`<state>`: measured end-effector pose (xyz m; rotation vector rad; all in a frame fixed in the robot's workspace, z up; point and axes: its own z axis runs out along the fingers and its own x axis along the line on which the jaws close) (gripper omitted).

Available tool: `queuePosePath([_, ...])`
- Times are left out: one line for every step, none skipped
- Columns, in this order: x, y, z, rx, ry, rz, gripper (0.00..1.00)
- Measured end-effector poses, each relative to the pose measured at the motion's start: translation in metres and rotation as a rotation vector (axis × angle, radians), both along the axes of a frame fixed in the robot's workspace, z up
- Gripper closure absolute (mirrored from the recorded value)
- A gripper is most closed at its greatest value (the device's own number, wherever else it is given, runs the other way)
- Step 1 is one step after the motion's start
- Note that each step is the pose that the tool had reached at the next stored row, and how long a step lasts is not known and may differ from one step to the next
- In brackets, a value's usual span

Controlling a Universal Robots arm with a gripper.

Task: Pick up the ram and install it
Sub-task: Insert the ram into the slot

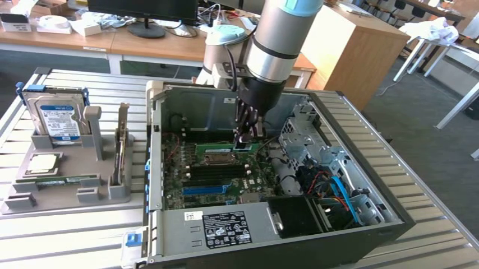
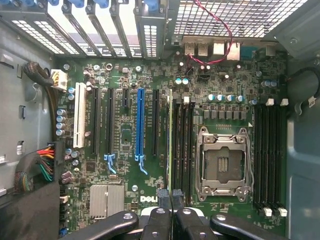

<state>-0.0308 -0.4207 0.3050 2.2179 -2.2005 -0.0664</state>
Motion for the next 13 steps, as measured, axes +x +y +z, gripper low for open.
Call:
queuePosePath([0.0, 0.0, 0.0, 0.0, 0.0, 0.0, 0.89])
queuePosePath([0.0, 0.0, 0.0, 0.0001, 0.0, 0.0, 0.89])
queuePosePath([0.0, 0.0, -0.0001, 0.0001, 0.0, 0.0, 0.89])
queuePosePath([0.0, 0.0, -0.0002, 0.0001, 0.0, 0.0, 0.89])
queuePosePath([0.0, 0.0001, -0.0006, 0.0005, -0.0001, 0.0, 0.89])
queuePosePath([0.0, 0.0, -0.0009, 0.0004, -0.0002, 0.0, 0.89])
queuePosePath([0.0, 0.0, -0.001, 0.0001, 0.0, 0.0, 0.89])
queuePosePath([0.0, 0.0, -0.0011, 0.0001, 0.0, 0.0, 0.89])
queuePosePath([0.0, 0.0, -0.0011, 0.0001, 0.0, 0.0, 0.89])
queuePosePath([0.0, 0.0, -0.0011, 0.0, 0.0, 0.0, 0.89])
queuePosePath([0.0, 0.0, -0.0011, 0.0002, 0.0, 0.0, 0.89])
queuePosePath([0.0, 0.0, -0.0011, 0.0002, -0.0001, 0.0, 0.89])
queuePosePath([0.0, 0.0, -0.0012, 0.0002, -0.0001, 0.0, 0.89])
